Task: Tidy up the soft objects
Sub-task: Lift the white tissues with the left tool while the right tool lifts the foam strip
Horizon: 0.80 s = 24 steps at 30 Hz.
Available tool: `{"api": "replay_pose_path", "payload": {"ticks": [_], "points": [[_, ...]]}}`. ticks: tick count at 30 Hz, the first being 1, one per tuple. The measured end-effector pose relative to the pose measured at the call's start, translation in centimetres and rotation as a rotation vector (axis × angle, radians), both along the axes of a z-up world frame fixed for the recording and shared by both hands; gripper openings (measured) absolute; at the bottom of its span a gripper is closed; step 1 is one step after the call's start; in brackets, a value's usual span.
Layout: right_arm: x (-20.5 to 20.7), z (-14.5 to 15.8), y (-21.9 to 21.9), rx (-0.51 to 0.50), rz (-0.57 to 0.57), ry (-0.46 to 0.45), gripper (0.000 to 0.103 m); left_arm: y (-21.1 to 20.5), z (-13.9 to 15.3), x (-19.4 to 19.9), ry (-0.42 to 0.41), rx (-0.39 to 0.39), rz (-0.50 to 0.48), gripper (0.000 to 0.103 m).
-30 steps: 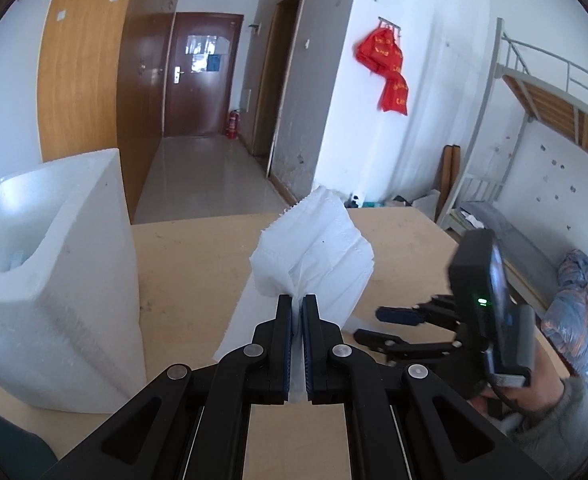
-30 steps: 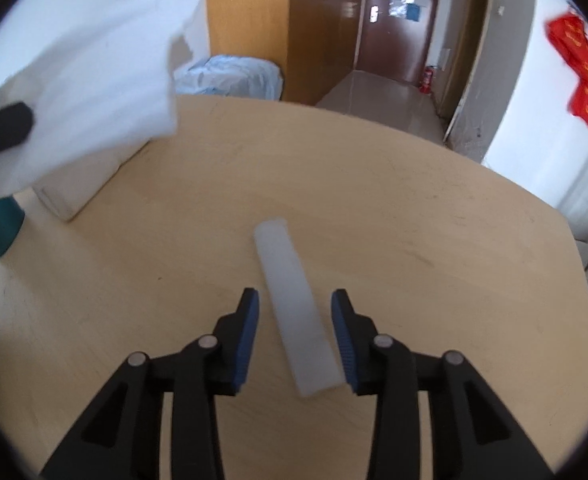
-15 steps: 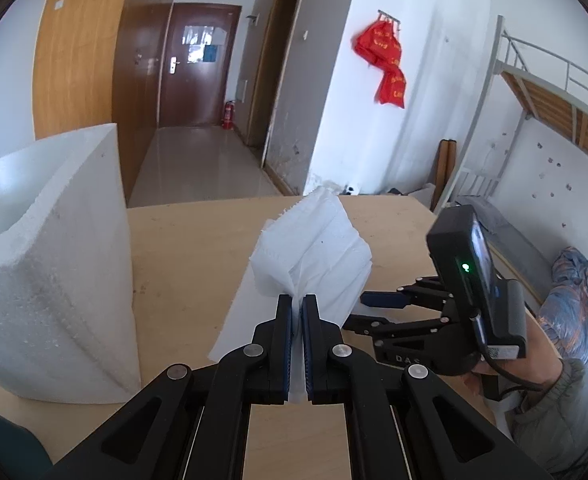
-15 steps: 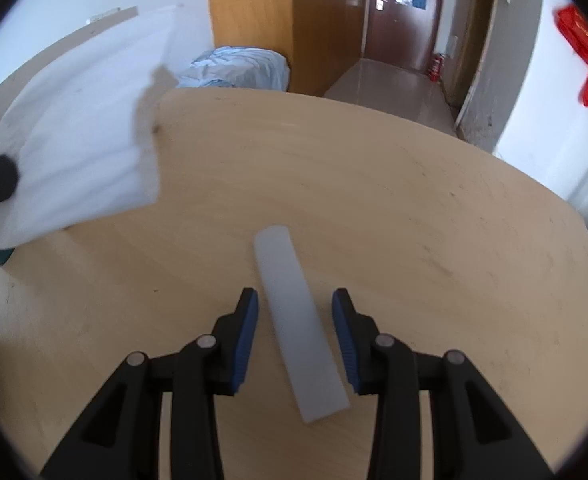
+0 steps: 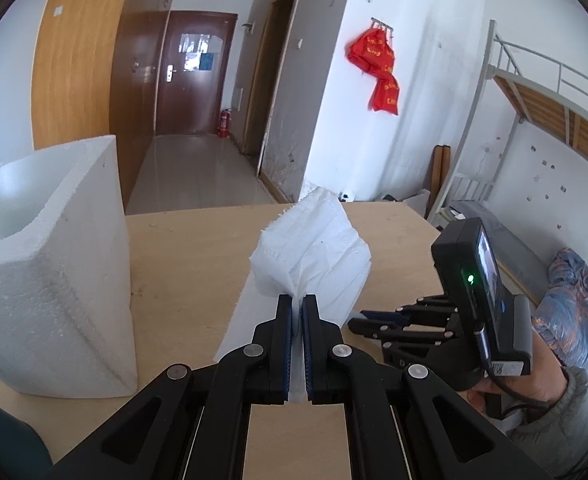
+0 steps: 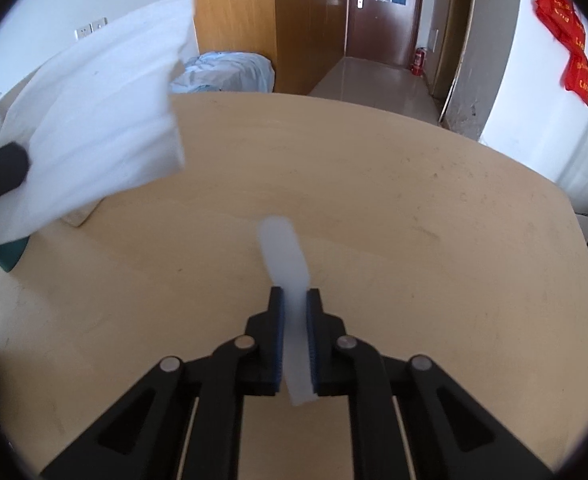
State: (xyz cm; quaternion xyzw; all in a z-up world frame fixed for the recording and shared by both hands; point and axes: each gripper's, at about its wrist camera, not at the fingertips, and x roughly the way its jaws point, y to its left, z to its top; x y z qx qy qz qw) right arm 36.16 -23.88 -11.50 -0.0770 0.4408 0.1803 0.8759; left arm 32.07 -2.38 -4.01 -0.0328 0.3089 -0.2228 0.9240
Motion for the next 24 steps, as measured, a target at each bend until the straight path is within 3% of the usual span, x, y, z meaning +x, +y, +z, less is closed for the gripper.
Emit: {"api": "replay_pose_path", "payload": {"ticks": [8, 24], "points": [[-3.2, 1.3, -0.7, 0.053, -0.028, -0.046, 0.013, 0.6, 0.2, -3.3, -0.044, 0.033, 0.030, 0.005], [-7.6, 2.8, -0.8, 0.116, 0.008, -0.123, 0.013, 1.3, -1.3, -8.8, 0.002, 0.077, 0.122, 0.005]]}}
